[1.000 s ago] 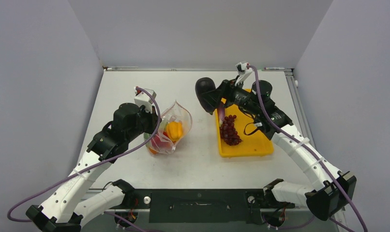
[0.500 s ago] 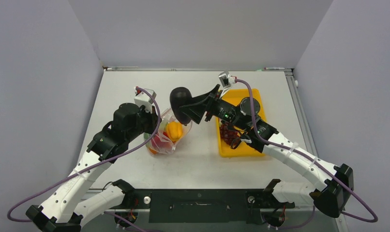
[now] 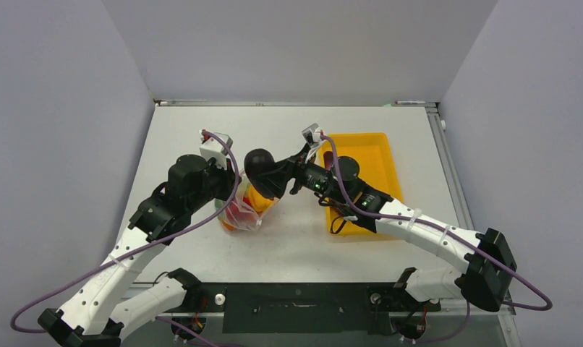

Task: Place the food in the zip-top bag and seal the zipper
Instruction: Place the fake vegetable in the zipper food storage bag, then pick up the fake vegetable from the bin, then place the fake vegetable in the zipper food storage bag.

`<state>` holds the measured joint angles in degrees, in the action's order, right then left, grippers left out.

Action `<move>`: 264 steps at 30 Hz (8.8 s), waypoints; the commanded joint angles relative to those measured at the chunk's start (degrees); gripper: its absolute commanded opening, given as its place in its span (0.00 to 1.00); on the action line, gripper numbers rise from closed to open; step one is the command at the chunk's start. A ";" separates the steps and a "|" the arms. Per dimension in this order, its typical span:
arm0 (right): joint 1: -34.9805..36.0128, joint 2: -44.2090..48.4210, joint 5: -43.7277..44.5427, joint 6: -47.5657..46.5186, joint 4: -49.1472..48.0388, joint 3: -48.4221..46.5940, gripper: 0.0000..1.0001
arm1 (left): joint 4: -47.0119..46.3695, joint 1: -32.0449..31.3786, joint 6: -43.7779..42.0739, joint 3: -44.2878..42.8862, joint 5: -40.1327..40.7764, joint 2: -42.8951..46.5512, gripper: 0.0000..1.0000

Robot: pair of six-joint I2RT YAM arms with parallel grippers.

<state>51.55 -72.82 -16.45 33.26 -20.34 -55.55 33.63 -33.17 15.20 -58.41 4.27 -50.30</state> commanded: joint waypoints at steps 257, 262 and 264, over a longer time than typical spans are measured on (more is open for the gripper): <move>-4.20 -1.19 0.32 -15.51 -15.15 -0.21 0.15 | -3.83 0.12 -1.23 0.89 -5.50 1.35 0.00; -1.48 -2.61 0.45 -19.77 -15.96 1.14 0.14 | -3.87 0.12 -1.23 0.85 -5.65 1.35 0.00; -0.34 -2.68 0.60 -21.11 -16.42 1.82 0.14 | -3.92 0.12 -1.23 0.85 -5.67 1.39 0.00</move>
<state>49.19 -75.68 -15.07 17.15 -30.68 -54.57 31.05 -32.91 13.91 -57.12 -1.58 -49.25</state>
